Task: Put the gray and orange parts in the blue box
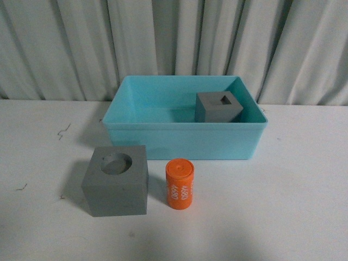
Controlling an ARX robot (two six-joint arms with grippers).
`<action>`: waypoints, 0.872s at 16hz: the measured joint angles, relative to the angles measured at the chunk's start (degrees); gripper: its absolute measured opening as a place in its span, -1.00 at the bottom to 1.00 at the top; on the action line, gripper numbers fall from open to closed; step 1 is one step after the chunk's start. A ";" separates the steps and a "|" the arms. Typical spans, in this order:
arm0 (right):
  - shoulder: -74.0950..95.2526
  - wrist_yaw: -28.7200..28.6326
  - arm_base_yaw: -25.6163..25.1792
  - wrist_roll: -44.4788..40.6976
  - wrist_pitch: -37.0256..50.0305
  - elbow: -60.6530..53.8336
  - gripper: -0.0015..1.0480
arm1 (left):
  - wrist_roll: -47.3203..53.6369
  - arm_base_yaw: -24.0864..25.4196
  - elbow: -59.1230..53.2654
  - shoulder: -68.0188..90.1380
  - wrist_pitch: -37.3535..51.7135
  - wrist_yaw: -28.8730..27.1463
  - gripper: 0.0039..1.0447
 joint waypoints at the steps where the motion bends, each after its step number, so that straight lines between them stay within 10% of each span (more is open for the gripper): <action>1: 0.00 0.04 0.00 0.00 0.00 0.00 0.87 | -4.07 -6.88 1.38 8.61 5.97 -3.23 0.88; 3: 0.00 0.00 0.00 0.00 -0.02 0.00 0.87 | -8.22 -17.49 6.88 32.24 22.27 -11.67 0.88; 14: 0.00 0.00 0.00 0.00 0.00 0.00 0.87 | -5.35 -15.30 22.75 61.02 34.82 -17.86 0.88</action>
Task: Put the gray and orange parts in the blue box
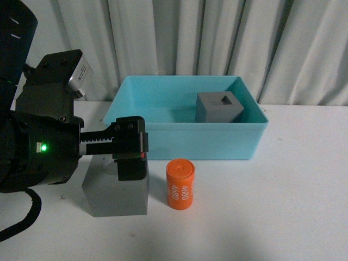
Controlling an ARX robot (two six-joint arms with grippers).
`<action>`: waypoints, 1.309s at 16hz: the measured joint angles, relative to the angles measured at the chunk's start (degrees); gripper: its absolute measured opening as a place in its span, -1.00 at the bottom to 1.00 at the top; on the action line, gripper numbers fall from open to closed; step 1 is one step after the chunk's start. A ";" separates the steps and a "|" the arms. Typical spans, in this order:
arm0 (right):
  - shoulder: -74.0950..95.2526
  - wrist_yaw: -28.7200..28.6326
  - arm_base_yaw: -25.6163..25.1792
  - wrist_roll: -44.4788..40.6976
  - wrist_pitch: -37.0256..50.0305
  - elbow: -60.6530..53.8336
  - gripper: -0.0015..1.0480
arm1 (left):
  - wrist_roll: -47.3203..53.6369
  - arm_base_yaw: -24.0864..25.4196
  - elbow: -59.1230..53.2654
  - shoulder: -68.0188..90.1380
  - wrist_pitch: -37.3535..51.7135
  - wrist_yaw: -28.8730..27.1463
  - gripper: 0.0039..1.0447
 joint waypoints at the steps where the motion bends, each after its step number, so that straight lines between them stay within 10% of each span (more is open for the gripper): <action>1: 0.00 0.00 0.00 0.00 0.00 0.00 0.87 | 0.63 0.22 0.39 0.74 0.68 0.02 0.88; 21: 0.00 0.00 -0.02 0.00 0.00 0.00 0.87 | 5.46 3.63 3.80 8.11 2.51 -1.88 0.88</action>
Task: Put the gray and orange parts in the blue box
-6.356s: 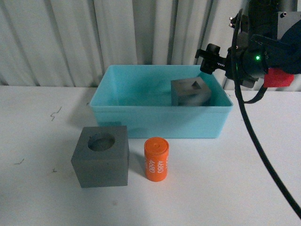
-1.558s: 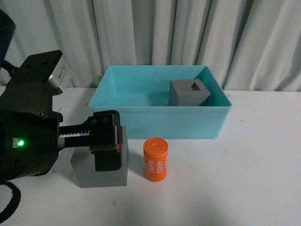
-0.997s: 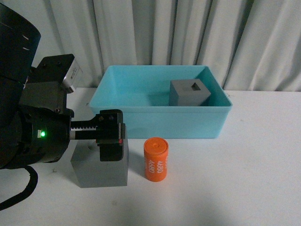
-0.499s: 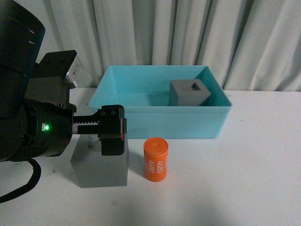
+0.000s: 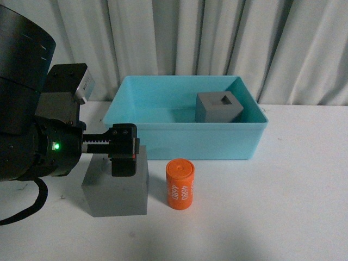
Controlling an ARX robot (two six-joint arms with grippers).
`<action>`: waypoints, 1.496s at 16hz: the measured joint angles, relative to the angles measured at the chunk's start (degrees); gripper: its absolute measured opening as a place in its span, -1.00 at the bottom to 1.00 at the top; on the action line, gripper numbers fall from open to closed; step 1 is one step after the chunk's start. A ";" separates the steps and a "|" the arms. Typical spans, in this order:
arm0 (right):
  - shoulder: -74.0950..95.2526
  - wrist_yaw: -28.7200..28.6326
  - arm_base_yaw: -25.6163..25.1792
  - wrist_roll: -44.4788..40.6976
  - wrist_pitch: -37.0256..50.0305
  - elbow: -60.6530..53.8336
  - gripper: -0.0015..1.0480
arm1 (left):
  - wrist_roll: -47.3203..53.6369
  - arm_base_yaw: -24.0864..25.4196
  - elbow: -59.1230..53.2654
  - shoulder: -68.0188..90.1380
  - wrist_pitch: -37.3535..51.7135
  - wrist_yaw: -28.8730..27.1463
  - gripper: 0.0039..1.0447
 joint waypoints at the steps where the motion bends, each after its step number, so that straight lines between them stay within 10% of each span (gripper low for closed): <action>1: 0.00 0.00 0.02 0.00 0.00 0.00 0.87 | 1.27 0.70 0.00 1.77 0.77 -0.24 0.88; 24: 0.00 0.00 0.02 -0.02 -0.02 0.00 0.87 | 2.34 0.17 1.55 7.89 4.09 -2.10 0.88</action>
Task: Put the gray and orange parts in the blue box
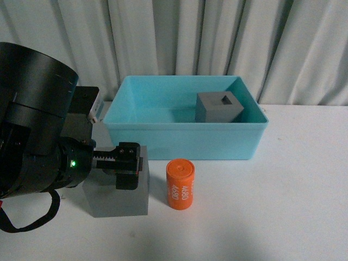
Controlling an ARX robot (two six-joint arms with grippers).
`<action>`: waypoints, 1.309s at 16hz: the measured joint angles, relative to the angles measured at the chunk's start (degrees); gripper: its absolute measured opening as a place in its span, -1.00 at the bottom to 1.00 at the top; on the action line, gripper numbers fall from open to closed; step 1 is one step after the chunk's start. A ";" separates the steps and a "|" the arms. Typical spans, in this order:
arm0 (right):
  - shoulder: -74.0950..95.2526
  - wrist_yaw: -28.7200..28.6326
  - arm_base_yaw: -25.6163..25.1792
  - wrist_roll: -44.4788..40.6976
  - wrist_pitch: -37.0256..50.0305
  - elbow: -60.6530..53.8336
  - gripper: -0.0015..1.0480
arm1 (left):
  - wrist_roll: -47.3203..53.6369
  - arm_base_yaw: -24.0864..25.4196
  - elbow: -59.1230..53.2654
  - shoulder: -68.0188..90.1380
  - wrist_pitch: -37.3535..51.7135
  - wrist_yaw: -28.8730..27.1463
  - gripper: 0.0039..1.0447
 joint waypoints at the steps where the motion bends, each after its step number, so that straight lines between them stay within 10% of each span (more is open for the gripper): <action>1: 0.00 0.00 0.00 0.02 0.00 0.00 0.87 | 0.00 0.00 -0.02 0.11 0.09 0.00 0.88; 10: 0.00 0.00 0.00 0.02 0.00 0.00 0.87 | -0.17 0.15 -1.05 1.07 2.45 0.66 0.87; 17: 0.00 0.00 -0.02 0.02 0.00 0.00 0.87 | 0.42 1.20 -1.90 0.17 1.33 2.38 -0.52; 21: 0.00 0.00 -0.02 0.02 0.02 0.00 0.87 | 0.28 2.47 -3.19 -4.72 -3.78 4.09 -0.61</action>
